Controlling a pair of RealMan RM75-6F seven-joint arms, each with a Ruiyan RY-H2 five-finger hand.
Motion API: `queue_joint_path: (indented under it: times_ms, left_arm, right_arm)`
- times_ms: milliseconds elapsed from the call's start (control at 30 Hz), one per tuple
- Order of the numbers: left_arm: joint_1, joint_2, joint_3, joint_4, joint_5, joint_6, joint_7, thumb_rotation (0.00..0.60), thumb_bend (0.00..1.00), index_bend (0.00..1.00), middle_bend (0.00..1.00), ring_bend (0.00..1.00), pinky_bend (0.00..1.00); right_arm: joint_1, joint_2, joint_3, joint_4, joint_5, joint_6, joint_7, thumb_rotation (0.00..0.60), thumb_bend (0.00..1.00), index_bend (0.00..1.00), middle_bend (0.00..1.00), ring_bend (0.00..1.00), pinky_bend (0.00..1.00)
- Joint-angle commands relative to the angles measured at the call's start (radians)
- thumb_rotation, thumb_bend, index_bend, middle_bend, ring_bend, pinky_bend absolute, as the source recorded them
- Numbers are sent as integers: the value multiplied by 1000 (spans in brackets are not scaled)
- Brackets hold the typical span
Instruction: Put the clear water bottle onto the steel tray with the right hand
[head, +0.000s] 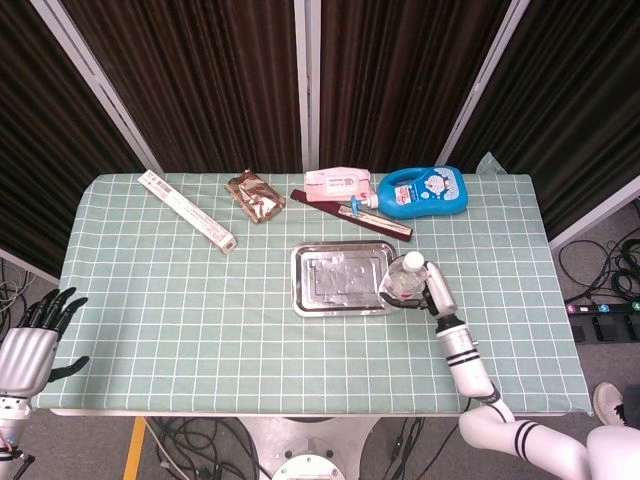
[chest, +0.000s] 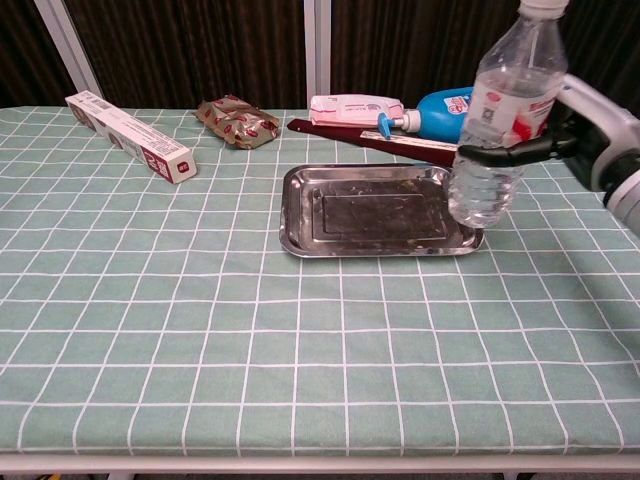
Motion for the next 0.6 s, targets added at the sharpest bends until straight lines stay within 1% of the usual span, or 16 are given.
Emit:
queue_joint_path:
  times_ms: [33,100,167,233,367,433,533,600]
  left_arm:
    - [-4,-7,1,7,2,-7,-5,600,111,206,189,98,192]
    - [-6,-13,4,12,6,-11,-6,600,112,206,189,98,192]
    - [-5,-15,7,15,10,-11,-6,600,112,206,189,98,192]
    - [-3,-14,8,13,11,-7,-5,600,111,206,189,98,192]
    - [6,-2,3,7,1,5,-4,600,111,206,189,98,192]
    - [9,1,2,5,-3,7,-8,600,112,206,189,98,192]
    - [7,-1,2,8,-2,4,-12,600,111,206,189,98,192]
    - [2,-7,4,13,3,-4,-13,600,112,206,189,98,192]
  right_arm:
    - [-51,91,8,-24,-5,60,20,600,126,625,513,319,435]
    - [-68,120,5,-35,-6,73,31,600,127,625,513,319,435]
    - [-65,116,2,-43,-7,66,36,600,126,625,513,319,435]
    - [-47,92,-2,-51,-11,45,31,600,126,625,513,319,435]
    - [9,4,-9,-58,-22,-3,-14,600,127,625,513,319,435]
    - [17,-12,-4,-62,-18,-6,-28,600,127,625,513,319,436]
    - [1,16,8,-65,-14,28,-42,600,126,625,513,319,436]
    - [-21,64,24,-66,1,47,-28,600,126,625,513,319,436]
